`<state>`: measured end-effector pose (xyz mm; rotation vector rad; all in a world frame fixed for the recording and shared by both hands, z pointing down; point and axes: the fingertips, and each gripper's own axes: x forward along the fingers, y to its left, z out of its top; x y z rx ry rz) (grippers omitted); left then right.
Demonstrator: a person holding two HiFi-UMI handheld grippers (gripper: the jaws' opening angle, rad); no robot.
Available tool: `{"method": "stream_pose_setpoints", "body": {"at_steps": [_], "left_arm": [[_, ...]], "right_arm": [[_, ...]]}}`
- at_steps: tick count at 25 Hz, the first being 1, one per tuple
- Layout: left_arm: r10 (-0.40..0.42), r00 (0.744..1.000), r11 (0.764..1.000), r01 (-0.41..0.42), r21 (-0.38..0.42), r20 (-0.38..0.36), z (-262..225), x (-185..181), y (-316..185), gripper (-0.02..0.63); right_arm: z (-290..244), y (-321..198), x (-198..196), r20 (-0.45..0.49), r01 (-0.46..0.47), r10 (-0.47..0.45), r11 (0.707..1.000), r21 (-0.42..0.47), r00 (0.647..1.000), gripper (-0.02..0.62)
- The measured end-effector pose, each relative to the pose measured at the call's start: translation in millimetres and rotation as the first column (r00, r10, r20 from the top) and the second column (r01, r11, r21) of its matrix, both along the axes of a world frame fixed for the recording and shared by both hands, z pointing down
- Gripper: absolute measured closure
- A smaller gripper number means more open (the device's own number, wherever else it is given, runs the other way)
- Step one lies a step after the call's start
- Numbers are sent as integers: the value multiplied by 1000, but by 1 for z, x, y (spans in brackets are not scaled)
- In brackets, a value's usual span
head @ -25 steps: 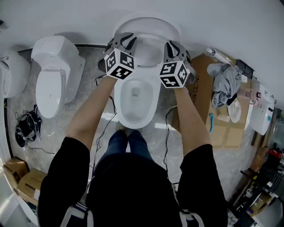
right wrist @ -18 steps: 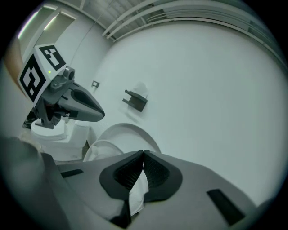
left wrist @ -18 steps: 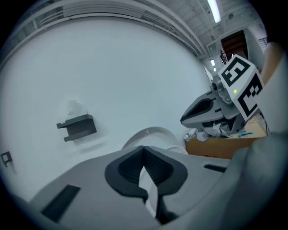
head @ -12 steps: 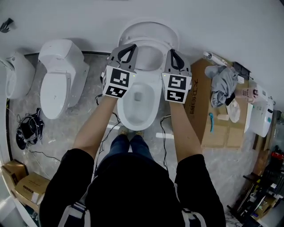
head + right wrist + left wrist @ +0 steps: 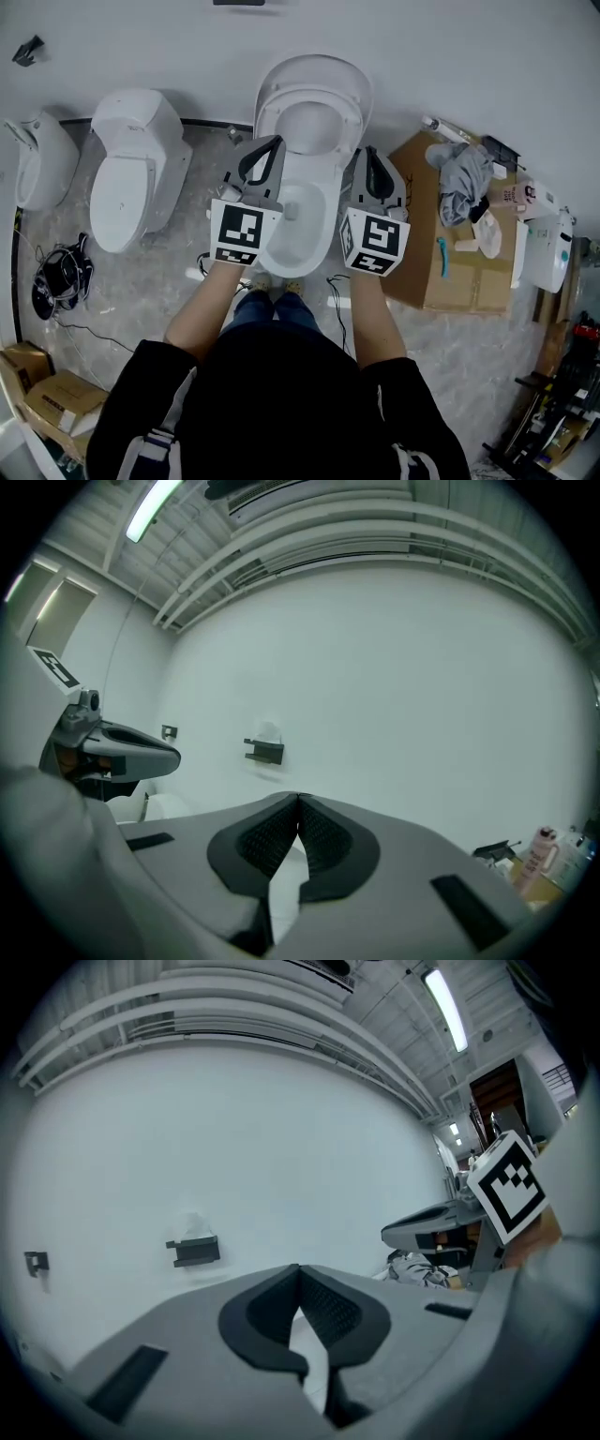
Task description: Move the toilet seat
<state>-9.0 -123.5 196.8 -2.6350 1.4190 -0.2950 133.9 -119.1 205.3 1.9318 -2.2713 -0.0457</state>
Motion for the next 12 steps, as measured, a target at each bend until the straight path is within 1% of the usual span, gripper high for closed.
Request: {"method": "stream_pose_setpoints", "body": {"at_steps": [7,12], "left_arm": [[-5,999,1000,6,25,-34,-18,-12,55,600],[-9,1000,999,10,45,-30,-21,-16,83,600]], "right_arm": [[-21,61,-3,-39,2,0,999,40,999,572],[-18,98,-10,-29,21,-20,999,30,999,572]]}}
